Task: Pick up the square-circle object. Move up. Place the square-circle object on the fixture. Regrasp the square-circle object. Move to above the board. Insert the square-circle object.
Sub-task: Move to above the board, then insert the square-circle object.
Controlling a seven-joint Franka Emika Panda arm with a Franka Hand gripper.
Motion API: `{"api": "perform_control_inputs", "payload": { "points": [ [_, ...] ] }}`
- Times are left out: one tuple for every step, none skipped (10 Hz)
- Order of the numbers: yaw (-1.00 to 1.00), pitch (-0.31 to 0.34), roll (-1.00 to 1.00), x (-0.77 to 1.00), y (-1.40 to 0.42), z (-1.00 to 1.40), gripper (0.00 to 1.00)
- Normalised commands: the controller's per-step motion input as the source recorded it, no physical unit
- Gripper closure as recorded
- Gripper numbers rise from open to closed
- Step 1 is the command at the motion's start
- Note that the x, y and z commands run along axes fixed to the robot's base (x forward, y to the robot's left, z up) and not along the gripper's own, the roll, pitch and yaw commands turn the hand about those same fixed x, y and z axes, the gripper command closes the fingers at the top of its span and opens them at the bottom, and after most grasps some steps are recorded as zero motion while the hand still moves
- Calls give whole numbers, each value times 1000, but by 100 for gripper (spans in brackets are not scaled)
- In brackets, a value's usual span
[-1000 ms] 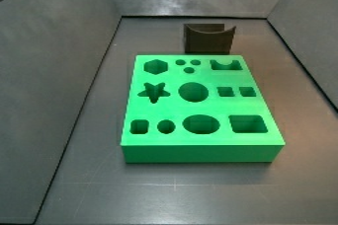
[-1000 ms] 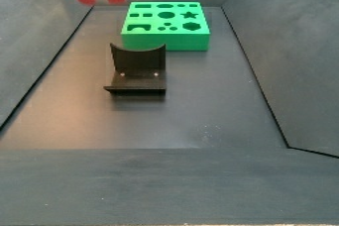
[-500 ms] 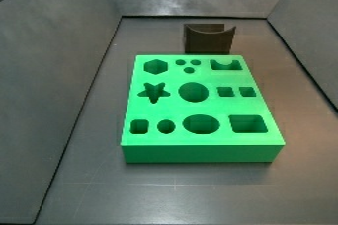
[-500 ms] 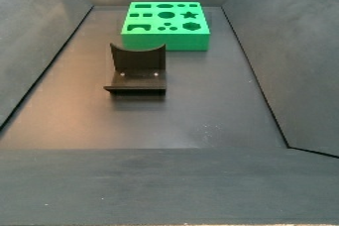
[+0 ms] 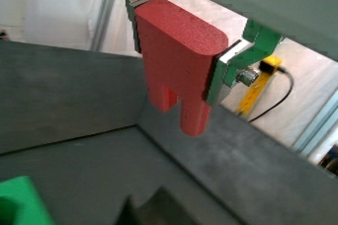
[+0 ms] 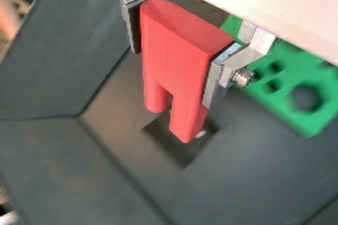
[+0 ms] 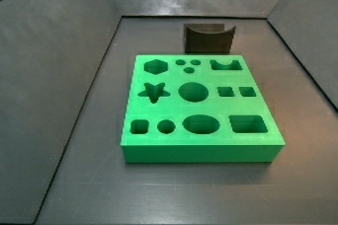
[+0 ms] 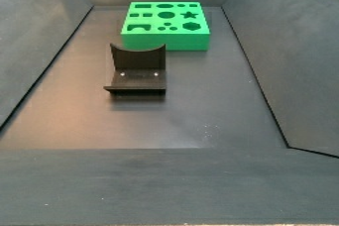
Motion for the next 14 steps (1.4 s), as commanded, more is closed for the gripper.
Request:
{"api": "perform_control_inputs", "payload": {
  "points": [
    [-72,-69,-1000,-729,-1000,137,100],
    [-76,-71,-1000,-750,-1000,143,100],
    [-78,-80,-1000,-783,-1000,144,100],
    [-81,-86,-1000,-810,-1000,141,100],
    [-80,-93,-1000,-642,-730,101,100],
    [-81,-96,-1000,-443,-466,64,100],
    [-65,-88,-908,-228,-178,20,100],
    [-57,-69,-769,-160,-108,11,100],
    [-32,-46,-479,-96,-51,12,100],
    [-12,-41,-283,-64,-15,4,100],
    [0,0,0,6,0,-540,100],
    [0,0,10,0,0,-640,100],
    [0,-4,0,0,0,-749,100],
    [3,0,0,89,0,-829,100]
  ]
}}
